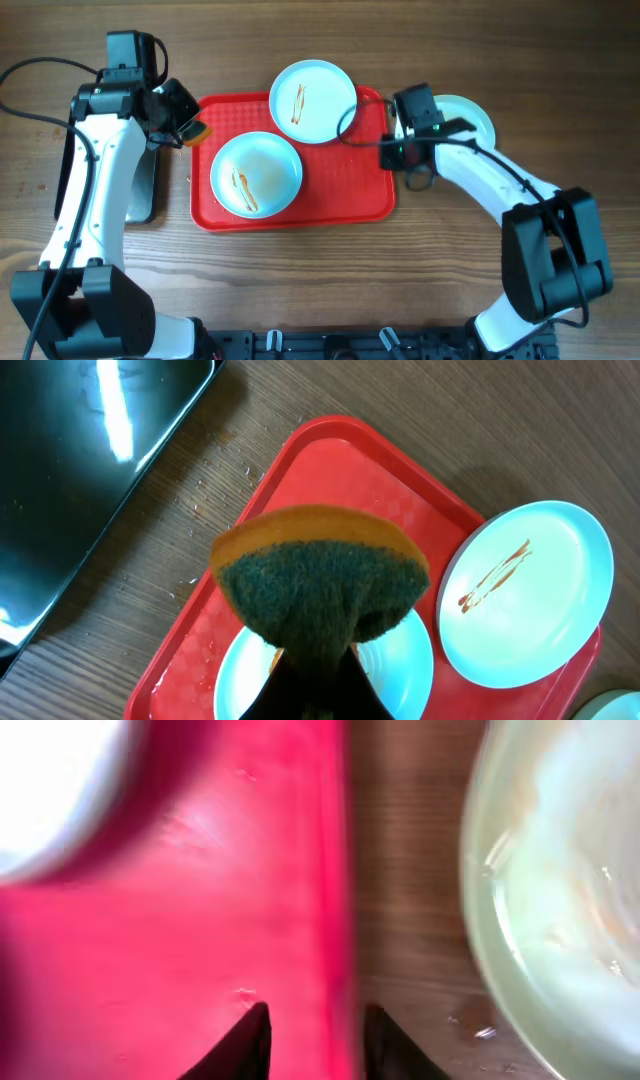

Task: Clean dirty plates on tray and stack at the side

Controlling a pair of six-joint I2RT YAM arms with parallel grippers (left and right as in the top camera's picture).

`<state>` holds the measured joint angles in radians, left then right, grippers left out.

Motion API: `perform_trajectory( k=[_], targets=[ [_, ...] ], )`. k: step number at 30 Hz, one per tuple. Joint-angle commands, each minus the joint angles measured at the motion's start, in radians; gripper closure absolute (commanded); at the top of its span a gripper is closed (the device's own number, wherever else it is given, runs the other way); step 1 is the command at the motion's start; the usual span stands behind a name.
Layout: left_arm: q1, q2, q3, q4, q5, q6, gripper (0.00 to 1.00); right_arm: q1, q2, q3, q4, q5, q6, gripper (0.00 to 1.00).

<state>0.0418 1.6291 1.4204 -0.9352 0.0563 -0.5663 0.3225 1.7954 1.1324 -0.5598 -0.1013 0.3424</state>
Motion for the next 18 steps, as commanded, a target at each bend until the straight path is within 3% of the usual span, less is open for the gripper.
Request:
perform_trajectory(
  k=[1, 4, 9, 13, 18],
  targets=[
    [0.006, -0.007, 0.010, 0.006, -0.013, 0.012, 0.96, 0.016, 0.006, 0.150, -0.007, -0.225, 0.029, 0.60],
    [0.003, -0.006, 0.010, 0.007, -0.013, 0.012, 0.96, 0.082, 0.010, 0.166, 0.006, -0.266, 0.154, 0.57],
    [-0.008, 0.009, 0.010, 0.029, -0.012, 0.012, 0.96, 0.238, 0.092, 0.166, 0.063, -0.192, 0.240, 0.56],
    [-0.012, 0.016, 0.010, 0.030, -0.002, 0.012, 0.96, 0.261, 0.221, 0.264, 0.021, -0.253, 0.183, 0.57],
    [-0.012, 0.021, 0.010, 0.026, -0.002, 0.012, 0.96, 0.308, 0.336, 0.458, -0.125, -0.154, 0.105, 0.61]
  ],
)
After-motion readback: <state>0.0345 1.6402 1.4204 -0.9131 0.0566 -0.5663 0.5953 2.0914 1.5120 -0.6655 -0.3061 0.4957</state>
